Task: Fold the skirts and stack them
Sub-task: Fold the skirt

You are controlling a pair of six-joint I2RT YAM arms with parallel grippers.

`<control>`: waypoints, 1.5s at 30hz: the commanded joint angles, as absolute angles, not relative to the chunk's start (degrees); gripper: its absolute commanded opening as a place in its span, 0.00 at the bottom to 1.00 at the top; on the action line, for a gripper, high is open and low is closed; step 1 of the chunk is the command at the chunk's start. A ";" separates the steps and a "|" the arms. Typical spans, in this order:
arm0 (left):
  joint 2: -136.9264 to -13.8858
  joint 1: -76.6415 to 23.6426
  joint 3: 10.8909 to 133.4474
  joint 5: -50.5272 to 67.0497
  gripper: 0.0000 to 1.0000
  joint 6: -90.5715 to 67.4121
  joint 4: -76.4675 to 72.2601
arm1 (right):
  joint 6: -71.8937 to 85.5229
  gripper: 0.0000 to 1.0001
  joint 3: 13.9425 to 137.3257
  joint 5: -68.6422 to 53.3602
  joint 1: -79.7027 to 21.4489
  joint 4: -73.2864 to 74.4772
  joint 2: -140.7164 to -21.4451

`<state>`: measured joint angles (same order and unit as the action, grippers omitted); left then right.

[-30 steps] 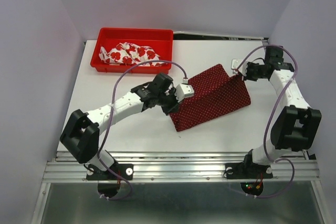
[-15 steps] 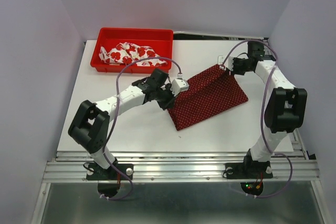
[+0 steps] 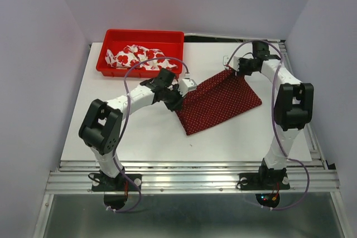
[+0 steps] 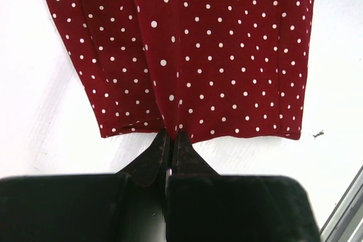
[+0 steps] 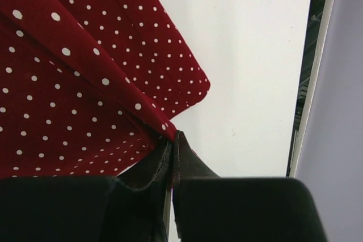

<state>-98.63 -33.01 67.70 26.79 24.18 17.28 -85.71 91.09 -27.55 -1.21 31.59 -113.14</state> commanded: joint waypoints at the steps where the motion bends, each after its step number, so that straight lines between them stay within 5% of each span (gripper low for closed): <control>1: -99.75 -32.08 70.22 27.60 0.00 25.40 18.63 | -85.52 0.05 94.92 -25.14 -1.32 26.99 -114.61; 7: -102.30 -31.29 71.19 26.46 0.08 25.75 18.11 | -83.85 0.14 95.71 -24.61 -2.37 24.87 -117.68; 9: -103.09 -31.11 71.72 25.93 0.28 25.75 18.37 | -83.32 0.33 95.54 -23.65 -2.90 23.56 -118.30; 10: -103.62 -31.03 71.98 25.06 0.35 25.58 18.37 | -81.67 0.54 94.75 -23.38 -2.90 22.25 -118.56; 14: -102.66 -29.80 72.95 23.73 0.60 23.65 17.67 | -77.71 0.74 94.48 -21.10 -3.52 17.15 -118.83; 23: -95.63 -27.51 74.09 22.14 0.64 20.30 18.01 | -57.23 0.75 101.60 -13.62 -4.04 23.98 -114.36; 26: -96.06 -27.51 75.40 25.57 0.51 21.62 18.98 | -50.91 0.65 99.14 -15.99 -4.04 28.29 -110.66; 33: -106.40 -28.74 87.87 28.58 0.47 19.87 20.30 | -32.10 0.60 112.32 -20.84 -2.81 52.79 -118.03; 41: -113.20 -28.83 88.59 29.00 0.51 16.79 17.05 | -26.81 0.58 90.19 -14.42 0.09 49.57 -106.71; 45: -115.13 -29.70 86.05 29.01 0.45 17.58 17.05 | -26.02 0.57 85.09 -11.61 0.62 47.47 -106.26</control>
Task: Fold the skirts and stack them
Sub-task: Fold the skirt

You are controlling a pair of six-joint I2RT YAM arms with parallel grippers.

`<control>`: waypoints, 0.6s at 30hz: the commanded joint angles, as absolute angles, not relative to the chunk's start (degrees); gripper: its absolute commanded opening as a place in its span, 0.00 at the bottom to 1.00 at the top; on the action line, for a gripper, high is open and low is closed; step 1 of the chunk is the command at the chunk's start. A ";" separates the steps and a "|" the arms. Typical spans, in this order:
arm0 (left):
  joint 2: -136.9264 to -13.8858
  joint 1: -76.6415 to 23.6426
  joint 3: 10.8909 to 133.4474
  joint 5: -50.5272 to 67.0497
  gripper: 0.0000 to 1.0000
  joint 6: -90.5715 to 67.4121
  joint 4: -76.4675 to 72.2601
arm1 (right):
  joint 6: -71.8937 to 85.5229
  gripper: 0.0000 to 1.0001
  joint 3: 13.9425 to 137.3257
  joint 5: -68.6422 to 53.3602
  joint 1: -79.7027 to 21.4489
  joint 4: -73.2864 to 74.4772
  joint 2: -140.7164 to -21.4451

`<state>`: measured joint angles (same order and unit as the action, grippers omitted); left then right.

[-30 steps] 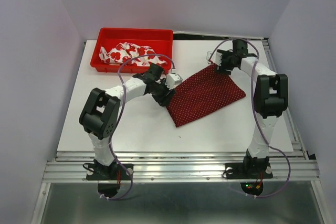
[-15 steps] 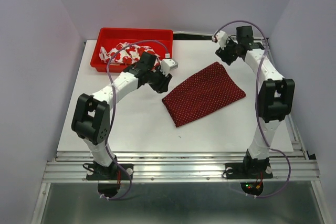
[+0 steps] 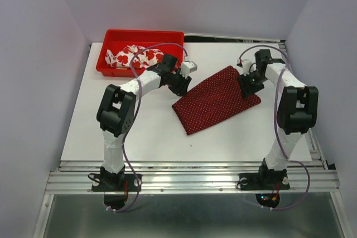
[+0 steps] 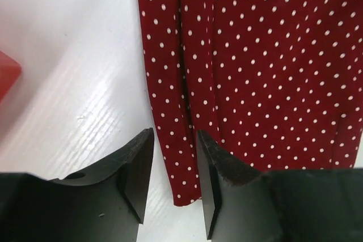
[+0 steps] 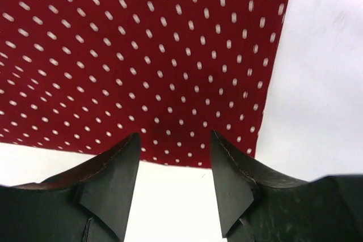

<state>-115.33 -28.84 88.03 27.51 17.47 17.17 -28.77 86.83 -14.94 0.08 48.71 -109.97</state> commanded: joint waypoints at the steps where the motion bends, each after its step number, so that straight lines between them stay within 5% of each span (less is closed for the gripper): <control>1: -115.14 -30.06 85.26 28.22 0.43 17.67 16.79 | -25.93 0.57 84.90 -11.60 1.22 46.68 -107.30; 6: -114.79 -32.86 80.00 29.96 0.29 17.58 16.70 | -26.63 0.53 89.99 -13.97 1.76 44.83 -111.97; 14: -106.17 -38.14 73.30 34.54 0.29 13.10 12.21 | -23.47 0.52 105.36 -21.88 1.76 39.81 -118.90; 18: -102.84 -38.68 74.00 30.87 0.38 8.54 9.06 | -20.75 0.49 119.40 -24.16 0.71 42.96 -127.33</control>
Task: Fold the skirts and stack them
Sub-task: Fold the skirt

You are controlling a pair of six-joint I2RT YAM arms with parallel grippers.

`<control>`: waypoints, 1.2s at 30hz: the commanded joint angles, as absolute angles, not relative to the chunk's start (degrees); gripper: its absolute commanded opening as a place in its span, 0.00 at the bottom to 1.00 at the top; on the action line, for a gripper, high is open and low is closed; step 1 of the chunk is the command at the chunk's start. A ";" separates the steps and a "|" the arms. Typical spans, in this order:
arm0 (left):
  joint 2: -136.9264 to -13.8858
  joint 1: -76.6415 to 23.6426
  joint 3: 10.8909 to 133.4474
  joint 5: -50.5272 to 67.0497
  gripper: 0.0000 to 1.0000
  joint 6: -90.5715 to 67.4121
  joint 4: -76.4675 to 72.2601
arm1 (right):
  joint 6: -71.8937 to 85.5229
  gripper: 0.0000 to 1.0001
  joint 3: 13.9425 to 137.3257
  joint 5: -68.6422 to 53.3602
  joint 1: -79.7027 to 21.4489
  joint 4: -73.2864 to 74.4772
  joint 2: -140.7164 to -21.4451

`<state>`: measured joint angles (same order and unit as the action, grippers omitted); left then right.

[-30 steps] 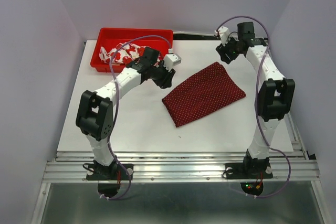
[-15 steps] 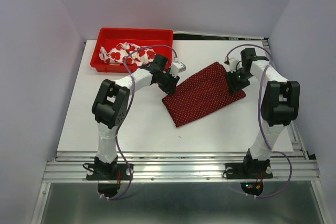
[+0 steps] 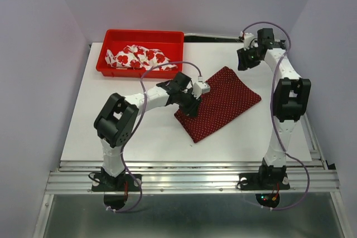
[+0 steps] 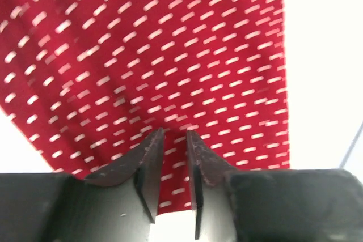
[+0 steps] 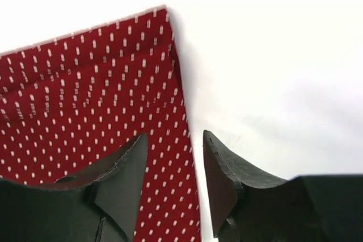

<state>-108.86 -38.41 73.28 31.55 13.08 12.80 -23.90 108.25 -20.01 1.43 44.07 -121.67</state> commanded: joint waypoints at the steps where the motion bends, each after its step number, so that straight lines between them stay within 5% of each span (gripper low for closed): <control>1: -102.22 -38.67 74.26 30.24 0.39 7.31 8.18 | -20.39 0.49 121.10 -24.69 0.70 43.76 -128.48; 10: -106.51 -34.55 82.26 29.09 0.47 3.78 6.76 | -15.73 0.46 117.00 -25.76 -4.48 37.21 -127.27; 16: -107.93 -29.53 77.08 31.56 0.47 -3.69 1.59 | -13.28 0.42 118.66 -17.40 -6.59 40.78 -129.20; 23: -108.89 -29.44 76.55 37.35 0.31 -4.39 -1.66 | 4.26 0.43 106.97 -27.33 -7.64 34.98 -122.35; 28: -111.44 -29.36 77.96 37.00 0.29 -5.71 -3.69 | 14.66 0.50 105.38 -26.99 -7.65 34.88 -121.81; 36: -118.12 -29.44 80.42 34.98 0.24 -8.35 -4.31 | 21.18 0.44 104.76 -26.99 -8.26 34.72 -125.15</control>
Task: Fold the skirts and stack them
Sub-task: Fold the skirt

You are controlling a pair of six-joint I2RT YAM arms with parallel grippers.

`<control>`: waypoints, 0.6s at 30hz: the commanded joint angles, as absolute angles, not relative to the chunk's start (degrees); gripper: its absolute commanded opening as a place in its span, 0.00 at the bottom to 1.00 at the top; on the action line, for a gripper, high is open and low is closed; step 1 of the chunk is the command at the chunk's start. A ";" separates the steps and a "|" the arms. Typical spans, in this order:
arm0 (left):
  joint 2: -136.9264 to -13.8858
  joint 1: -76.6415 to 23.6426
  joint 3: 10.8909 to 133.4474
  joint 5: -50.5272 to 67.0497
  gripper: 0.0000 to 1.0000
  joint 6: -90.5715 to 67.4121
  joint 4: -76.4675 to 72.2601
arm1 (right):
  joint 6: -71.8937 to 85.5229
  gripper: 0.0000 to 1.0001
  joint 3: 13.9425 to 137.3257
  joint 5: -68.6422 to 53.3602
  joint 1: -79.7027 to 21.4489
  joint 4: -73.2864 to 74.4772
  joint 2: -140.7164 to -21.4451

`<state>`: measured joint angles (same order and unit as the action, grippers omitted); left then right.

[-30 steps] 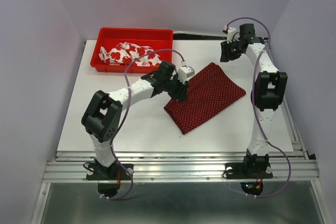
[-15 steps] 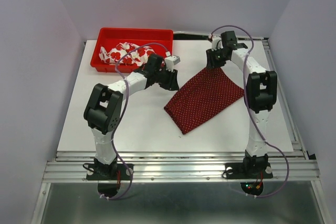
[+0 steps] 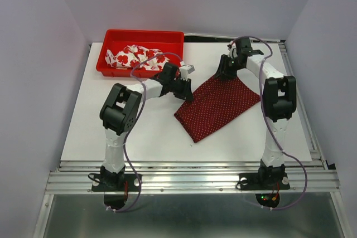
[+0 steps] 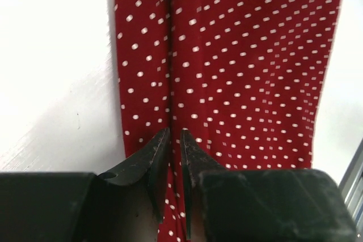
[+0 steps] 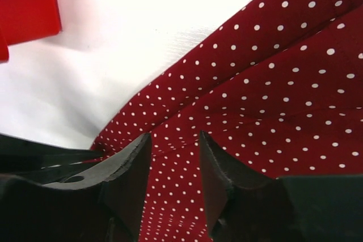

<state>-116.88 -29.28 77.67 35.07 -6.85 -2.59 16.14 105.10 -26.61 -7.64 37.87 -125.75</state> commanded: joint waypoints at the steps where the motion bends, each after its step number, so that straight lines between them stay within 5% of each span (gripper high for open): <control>1: -118.56 -29.53 80.77 35.15 0.25 -8.18 -4.13 | 21.36 0.43 104.85 -26.81 -8.26 34.72 -125.50; 14: -121.02 -29.71 82.18 32.87 0.25 -7.47 -2.64 | 20.92 0.47 106.87 -22.95 -10.54 34.98 -129.81; 18: -121.20 -29.71 82.35 32.69 0.24 -7.47 -2.46 | 20.74 0.39 107.14 -22.06 -10.55 34.89 -130.69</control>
<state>-121.12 -29.30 79.77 32.73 -7.84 -2.31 20.80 105.06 -23.70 -9.87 36.36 -129.84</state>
